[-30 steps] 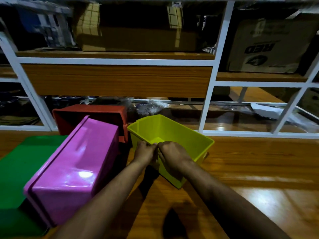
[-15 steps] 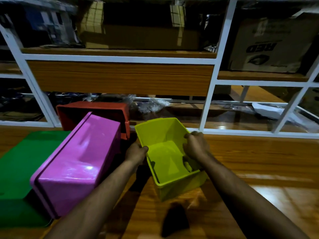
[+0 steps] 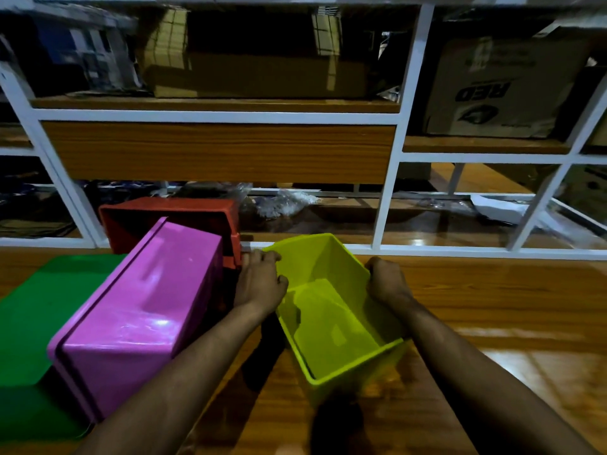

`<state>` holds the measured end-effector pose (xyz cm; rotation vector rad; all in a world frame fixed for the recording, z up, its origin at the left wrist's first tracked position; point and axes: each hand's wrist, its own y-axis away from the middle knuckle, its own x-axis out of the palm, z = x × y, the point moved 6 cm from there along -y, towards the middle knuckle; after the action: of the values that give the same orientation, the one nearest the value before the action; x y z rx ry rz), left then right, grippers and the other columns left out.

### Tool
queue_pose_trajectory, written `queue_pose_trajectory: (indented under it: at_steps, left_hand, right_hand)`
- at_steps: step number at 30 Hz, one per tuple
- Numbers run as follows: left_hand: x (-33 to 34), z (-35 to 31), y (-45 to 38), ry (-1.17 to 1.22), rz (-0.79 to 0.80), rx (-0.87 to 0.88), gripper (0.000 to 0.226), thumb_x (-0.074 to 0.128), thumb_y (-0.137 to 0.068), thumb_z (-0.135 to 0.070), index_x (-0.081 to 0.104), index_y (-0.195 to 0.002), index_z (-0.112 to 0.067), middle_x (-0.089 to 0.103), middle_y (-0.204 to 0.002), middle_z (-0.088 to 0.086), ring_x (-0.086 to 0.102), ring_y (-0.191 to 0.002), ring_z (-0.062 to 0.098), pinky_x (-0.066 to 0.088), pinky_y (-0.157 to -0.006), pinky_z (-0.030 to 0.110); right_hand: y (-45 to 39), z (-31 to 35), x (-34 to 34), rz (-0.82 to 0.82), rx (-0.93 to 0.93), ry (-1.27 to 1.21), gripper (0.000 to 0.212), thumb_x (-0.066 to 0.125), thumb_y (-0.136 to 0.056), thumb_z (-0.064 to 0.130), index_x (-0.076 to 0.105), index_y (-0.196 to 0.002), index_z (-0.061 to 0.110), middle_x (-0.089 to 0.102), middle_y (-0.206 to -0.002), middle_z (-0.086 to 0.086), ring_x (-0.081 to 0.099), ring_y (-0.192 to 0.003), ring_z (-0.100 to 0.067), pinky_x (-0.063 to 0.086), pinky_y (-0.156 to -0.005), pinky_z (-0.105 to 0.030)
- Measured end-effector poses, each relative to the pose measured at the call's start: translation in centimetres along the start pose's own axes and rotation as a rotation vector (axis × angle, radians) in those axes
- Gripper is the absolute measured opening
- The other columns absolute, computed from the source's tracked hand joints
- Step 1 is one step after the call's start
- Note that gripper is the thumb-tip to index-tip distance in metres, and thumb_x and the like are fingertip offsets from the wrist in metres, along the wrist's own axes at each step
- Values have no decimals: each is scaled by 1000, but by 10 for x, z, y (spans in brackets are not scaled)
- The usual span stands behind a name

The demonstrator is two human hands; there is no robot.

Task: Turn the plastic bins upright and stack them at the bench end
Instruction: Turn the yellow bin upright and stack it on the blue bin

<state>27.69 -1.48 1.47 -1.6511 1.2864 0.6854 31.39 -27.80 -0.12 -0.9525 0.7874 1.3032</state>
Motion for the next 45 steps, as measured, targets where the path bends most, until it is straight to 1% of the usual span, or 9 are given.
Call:
queue_pose_trajectory:
  at_steps: [9, 14, 19, 23, 29, 35, 40, 42, 45]
  left_hand:
    - [25, -65, 2, -118, 271, 338, 42, 58, -88, -21, 52, -129, -18, 53, -133, 6, 39, -128, 24, 33, -105, 33]
    - [30, -72, 6, -181, 355, 342, 39, 55, -86, -21, 60, -125, -25, 60, -131, 6, 53, -122, 26, 42, -97, 32]
    - [25, -65, 4, -219, 332, 310, 26, 58, -86, -30, 65, -111, -27, 69, -114, 7, 62, -108, 30, 49, -82, 35]
    - [24, -60, 3, -289, 317, 323, 25, 53, -87, -29, 65, -110, -28, 70, -113, 8, 63, -105, 31, 49, -78, 36]
    - [16, -31, -2, -253, 275, 147, 28, 50, -87, -23, 65, -110, -19, 68, -117, 14, 63, -108, 34, 50, -83, 39]
    - [11, 7, -8, -10, 275, -141, 26, 60, -82, -24, 69, -91, -2, 71, -101, 23, 67, -96, 36, 52, -78, 40]
    - [29, 42, -10, 433, 302, -391, 21, 64, -68, -21, 68, -74, -1, 69, -79, 26, 70, -76, 40, 58, -72, 56]
    - [30, 42, -1, 638, 319, -491, 7, 63, -71, -16, 64, -72, -9, 65, -78, 19, 67, -74, 35, 57, -78, 56]
    - [21, 29, 11, 814, 376, -555, 19, 52, -89, -2, 57, -76, -14, 58, -74, 8, 57, -66, 22, 48, -67, 33]
  right_hand:
    - [13, 28, 7, 145, -246, -124, 37, 63, -75, -3, 72, -106, 16, 73, -107, -4, 65, -98, -18, 41, -78, -19]
    - [22, 45, 13, 201, -331, -174, 37, 68, -73, 1, 74, -104, 20, 75, -104, 2, 65, -95, -8, 44, -75, -19]
    - [25, 48, 11, 214, -353, -197, 32, 73, -77, 5, 76, -104, 22, 72, -98, 12, 59, -84, 7, 37, -63, 3]
    - [22, 51, 10, 138, -344, -171, 32, 74, -76, 8, 75, -103, 25, 75, -104, 6, 64, -88, -2, 53, -78, -18]
    - [23, 34, -12, -101, -269, -165, 40, 69, -71, 17, 70, -110, 23, 67, -114, -2, 55, -110, -24, 44, -97, -40]
    - [26, -3, -12, -67, -42, -62, 54, 63, -71, 39, 62, -122, 20, 58, -125, -11, 50, -120, -36, 43, -99, -43]
    - [31, -23, -2, 86, 146, -241, 70, 71, -85, 27, 40, -142, 4, 48, -141, -22, 46, -129, -38, 38, -102, -38]
    - [35, -28, 0, 126, 245, -402, 66, 70, -85, 26, 43, -142, 7, 53, -136, -18, 53, -123, -36, 43, -98, -38]
    - [32, -38, 13, 166, 345, -683, 43, 64, -83, 33, 63, -121, 14, 67, -118, -16, 66, -94, -29, 56, -80, -45]
